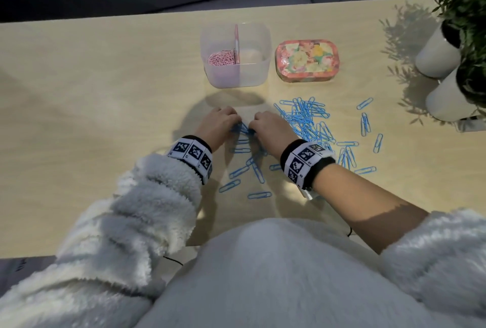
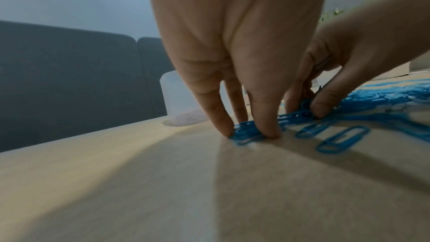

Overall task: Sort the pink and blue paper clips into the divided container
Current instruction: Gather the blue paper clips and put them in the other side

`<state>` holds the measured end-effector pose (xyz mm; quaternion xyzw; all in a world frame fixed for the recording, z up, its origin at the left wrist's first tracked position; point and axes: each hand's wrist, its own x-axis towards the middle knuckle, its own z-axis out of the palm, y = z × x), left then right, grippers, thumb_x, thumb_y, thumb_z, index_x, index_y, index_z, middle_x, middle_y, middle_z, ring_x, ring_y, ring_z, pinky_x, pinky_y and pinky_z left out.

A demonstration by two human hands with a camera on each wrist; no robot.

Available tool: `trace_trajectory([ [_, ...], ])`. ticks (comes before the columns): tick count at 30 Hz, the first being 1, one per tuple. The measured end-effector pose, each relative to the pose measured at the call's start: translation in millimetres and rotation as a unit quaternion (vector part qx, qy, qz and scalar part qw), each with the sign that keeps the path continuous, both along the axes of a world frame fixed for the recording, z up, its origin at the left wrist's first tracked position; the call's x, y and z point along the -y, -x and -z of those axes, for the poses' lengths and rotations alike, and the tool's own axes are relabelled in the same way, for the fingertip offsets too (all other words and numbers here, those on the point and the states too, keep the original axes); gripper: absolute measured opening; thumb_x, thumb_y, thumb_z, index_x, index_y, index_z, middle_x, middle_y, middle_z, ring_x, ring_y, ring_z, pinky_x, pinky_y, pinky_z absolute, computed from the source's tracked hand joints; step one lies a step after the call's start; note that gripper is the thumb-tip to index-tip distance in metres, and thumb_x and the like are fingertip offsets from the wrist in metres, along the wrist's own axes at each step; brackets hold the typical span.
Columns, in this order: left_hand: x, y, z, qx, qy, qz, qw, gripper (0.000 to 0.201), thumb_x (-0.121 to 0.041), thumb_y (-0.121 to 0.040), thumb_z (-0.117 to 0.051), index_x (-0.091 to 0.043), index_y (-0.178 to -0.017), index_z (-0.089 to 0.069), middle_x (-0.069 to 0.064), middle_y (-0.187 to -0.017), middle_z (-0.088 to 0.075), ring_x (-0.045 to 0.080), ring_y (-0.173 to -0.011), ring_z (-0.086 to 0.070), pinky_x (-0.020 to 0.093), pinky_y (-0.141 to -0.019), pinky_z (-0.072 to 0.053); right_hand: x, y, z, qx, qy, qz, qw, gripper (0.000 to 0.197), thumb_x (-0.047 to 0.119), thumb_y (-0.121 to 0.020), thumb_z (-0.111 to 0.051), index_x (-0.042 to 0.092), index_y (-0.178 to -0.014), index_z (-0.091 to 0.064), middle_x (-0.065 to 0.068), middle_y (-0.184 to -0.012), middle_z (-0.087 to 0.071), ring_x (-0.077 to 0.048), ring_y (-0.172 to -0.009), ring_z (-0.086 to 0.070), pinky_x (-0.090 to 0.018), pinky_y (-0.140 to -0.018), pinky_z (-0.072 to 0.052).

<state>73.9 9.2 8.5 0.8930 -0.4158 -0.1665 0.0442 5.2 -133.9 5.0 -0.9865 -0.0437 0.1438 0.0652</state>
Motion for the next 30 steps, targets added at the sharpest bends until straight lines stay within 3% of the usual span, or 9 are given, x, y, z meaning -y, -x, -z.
trace_trajectory([
  [3, 0.3, 1.1, 2.8, 0.006, 0.020, -0.027, 0.999, 0.022, -0.005, -0.087, -0.053, -0.004, -0.107, -0.062, 0.018, -0.108, -0.059, 0.036, -0.098, -0.055, 0.043, -0.081, -0.043, 4.7, 1.4, 1.0, 0.001, -0.009, -0.012, 1.000, 0.026, 0.006, -0.091, -0.045, 0.005, -0.111, -0.062, -0.015, -0.109, -0.058, -0.034, -0.107, -0.053, -0.041, -0.082, -0.043],
  [6, -1.6, 2.0, 3.5, 0.004, 0.031, -0.052, 0.998, 0.019, -0.005, -0.087, -0.053, -0.004, -0.103, -0.063, 0.017, -0.103, -0.061, 0.034, -0.097, -0.054, 0.040, -0.078, -0.041, 17.4, -1.7, -6.6, 0.017, -0.123, 0.073, 0.990, 0.023, 0.007, -0.089, -0.051, 0.006, -0.105, -0.067, -0.015, -0.107, -0.065, -0.032, -0.104, -0.057, -0.037, -0.086, -0.044],
  [10, -4.4, 2.1, 0.5, -0.023, 0.060, -0.094, 0.994, 0.017, -0.002, -0.083, -0.054, -0.003, -0.098, -0.063, 0.019, -0.099, -0.061, 0.035, -0.091, -0.058, 0.041, -0.075, -0.043, 43.4, -19.0, -40.8, 0.072, -0.323, 0.208, 0.920, 0.019, 0.007, -0.082, -0.064, 0.001, -0.098, -0.072, -0.015, -0.092, -0.072, -0.020, -0.082, -0.064, -0.027, -0.079, -0.047],
  [13, -5.9, 5.5, -2.6, -0.046, 0.067, -0.096, 0.992, 0.016, 0.001, -0.081, -0.053, -0.002, -0.093, -0.063, 0.020, -0.098, -0.060, 0.037, -0.088, -0.059, 0.043, -0.075, -0.046, 58.3, -47.4, -64.0, 0.076, -0.443, 0.307, 0.839, 0.019, 0.003, -0.080, -0.068, -0.005, -0.098, -0.068, 0.007, -0.059, -0.066, 0.007, -0.050, -0.054, -0.009, -0.055, -0.046],
  [16, -6.9, 8.6, -3.2, -0.059, 0.079, -0.105, 0.990, 0.016, 0.004, -0.080, -0.052, 0.000, -0.091, -0.063, 0.021, -0.096, -0.060, 0.036, -0.086, -0.059, 0.041, -0.074, -0.044, 65.3, -86.9, -80.3, 0.078, -0.474, 0.361, 0.800, 0.014, 0.000, -0.079, -0.068, -0.003, -0.093, -0.068, 0.009, -0.054, -0.060, 0.002, -0.048, -0.053, -0.011, -0.051, -0.047],
  [20, -8.7, 7.6, -6.5, -0.100, 0.078, -0.123, 0.984, 0.014, 0.001, -0.082, -0.053, -0.002, -0.092, -0.061, 0.017, -0.097, -0.063, 0.031, -0.090, -0.057, 0.027, -0.070, -0.034, 73.2, -132.3, -88.0, 0.043, -0.442, 0.364, 0.819, 0.018, 0.008, -0.078, -0.071, 0.018, -0.067, -0.060, 0.002, -0.068, -0.057, -0.010, -0.063, -0.056, -0.024, -0.063, -0.052],
  [23, -5.8, 3.6, -17.0, -0.131, 0.103, -0.134, 0.977, 0.013, -0.002, -0.084, -0.054, -0.003, -0.094, -0.061, 0.016, -0.096, -0.065, 0.030, -0.089, -0.058, 0.022, -0.068, -0.032, 71.1, -154.4, -84.5, -0.015, -0.328, 0.346, 0.879, 0.016, 0.019, -0.072, -0.074, 0.012, -0.082, -0.066, 0.000, -0.076, -0.066, -0.017, -0.083, -0.064, -0.031, -0.076, -0.056],
  [25, 0.2, -1.7, -29.5, -0.137, 0.127, -0.143, 0.972, 0.014, -0.003, -0.086, -0.054, -0.003, -0.097, -0.062, 0.014, -0.097, -0.066, 0.026, -0.088, -0.059, 0.019, -0.068, -0.033, 63.6, -161.8, -83.4, -0.013, -0.221, 0.320, 0.921, 0.022, 0.022, -0.072, -0.075, 0.006, -0.071, -0.059, -0.003, -0.065, -0.067, -0.023, -0.091, -0.067, -0.030, -0.072, -0.055],
  [30, 31.2, -34.2, -67.0, -0.071, 0.196, -0.183, 0.961, 0.016, -0.006, -0.085, -0.054, -0.005, -0.096, -0.065, 0.013, -0.102, -0.068, 0.024, -0.093, -0.060, 0.023, -0.073, -0.038, 52.7, -160.6, -89.9, 0.014, -0.172, 0.287, 0.942, 0.009, 0.014, -0.085, -0.060, 0.006, -0.088, -0.062, -0.012, -0.094, -0.058, -0.026, -0.106, -0.063, -0.026, -0.079, -0.047],
])
